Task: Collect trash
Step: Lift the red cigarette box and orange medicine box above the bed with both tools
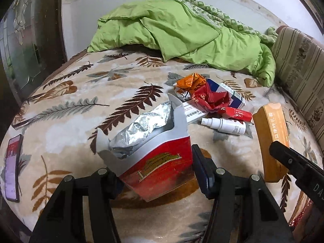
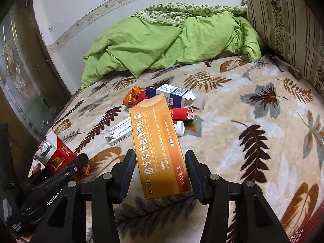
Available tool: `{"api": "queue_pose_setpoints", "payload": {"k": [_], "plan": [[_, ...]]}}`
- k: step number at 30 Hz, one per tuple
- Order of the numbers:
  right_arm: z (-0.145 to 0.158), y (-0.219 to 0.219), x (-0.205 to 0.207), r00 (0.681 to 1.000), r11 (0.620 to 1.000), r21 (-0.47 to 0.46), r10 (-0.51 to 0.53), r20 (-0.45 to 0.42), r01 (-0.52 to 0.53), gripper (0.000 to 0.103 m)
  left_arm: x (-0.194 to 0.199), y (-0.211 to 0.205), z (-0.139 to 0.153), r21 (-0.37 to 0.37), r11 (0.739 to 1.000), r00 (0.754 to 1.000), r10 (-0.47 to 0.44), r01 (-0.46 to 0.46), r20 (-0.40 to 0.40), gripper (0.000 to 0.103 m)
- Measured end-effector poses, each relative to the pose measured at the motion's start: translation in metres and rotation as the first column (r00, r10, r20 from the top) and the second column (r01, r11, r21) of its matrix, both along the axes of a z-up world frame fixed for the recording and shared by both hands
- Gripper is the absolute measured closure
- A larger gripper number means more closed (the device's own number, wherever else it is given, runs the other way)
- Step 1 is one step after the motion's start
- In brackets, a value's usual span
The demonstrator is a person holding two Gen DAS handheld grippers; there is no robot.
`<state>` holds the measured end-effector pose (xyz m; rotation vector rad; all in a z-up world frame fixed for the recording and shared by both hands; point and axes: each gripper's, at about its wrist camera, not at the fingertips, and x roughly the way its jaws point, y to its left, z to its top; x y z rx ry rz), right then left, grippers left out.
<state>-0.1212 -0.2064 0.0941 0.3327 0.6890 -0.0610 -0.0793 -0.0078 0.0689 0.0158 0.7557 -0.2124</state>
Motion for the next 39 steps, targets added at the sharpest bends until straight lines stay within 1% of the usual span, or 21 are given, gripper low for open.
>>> {"api": "queue_pose_setpoints", "payload": {"k": [13,18,27,39], "plan": [[0.0008,-0.0004,0.0004,1.0,1.0,0.0,0.0,-0.006,0.0,0.049,-0.0017,-0.0066,-0.0005,0.026,1.0,1.0,-0.008,0.008,0.021,0.045],[0.0005,0.0,0.0007,1.0,1.0,0.0,-0.001,-0.009,0.001,0.049,-0.002,-0.0066,0.0014,0.027,1.0,1.0,-0.011,0.01,0.023,0.045],[-0.0006,0.0035,0.0031,1.0,0.999,-0.035,-0.01,-0.024,0.009,0.049,-0.0024,-0.0066,0.0013,0.027,1.0,1.0,-0.011,0.01,0.024,0.045],[-0.0006,0.003,0.0026,1.0,0.999,-0.034,-0.011,-0.023,0.01,0.049,-0.0023,-0.007,0.0007,0.029,1.0,1.0,-0.01,0.01,0.023,0.045]]}}
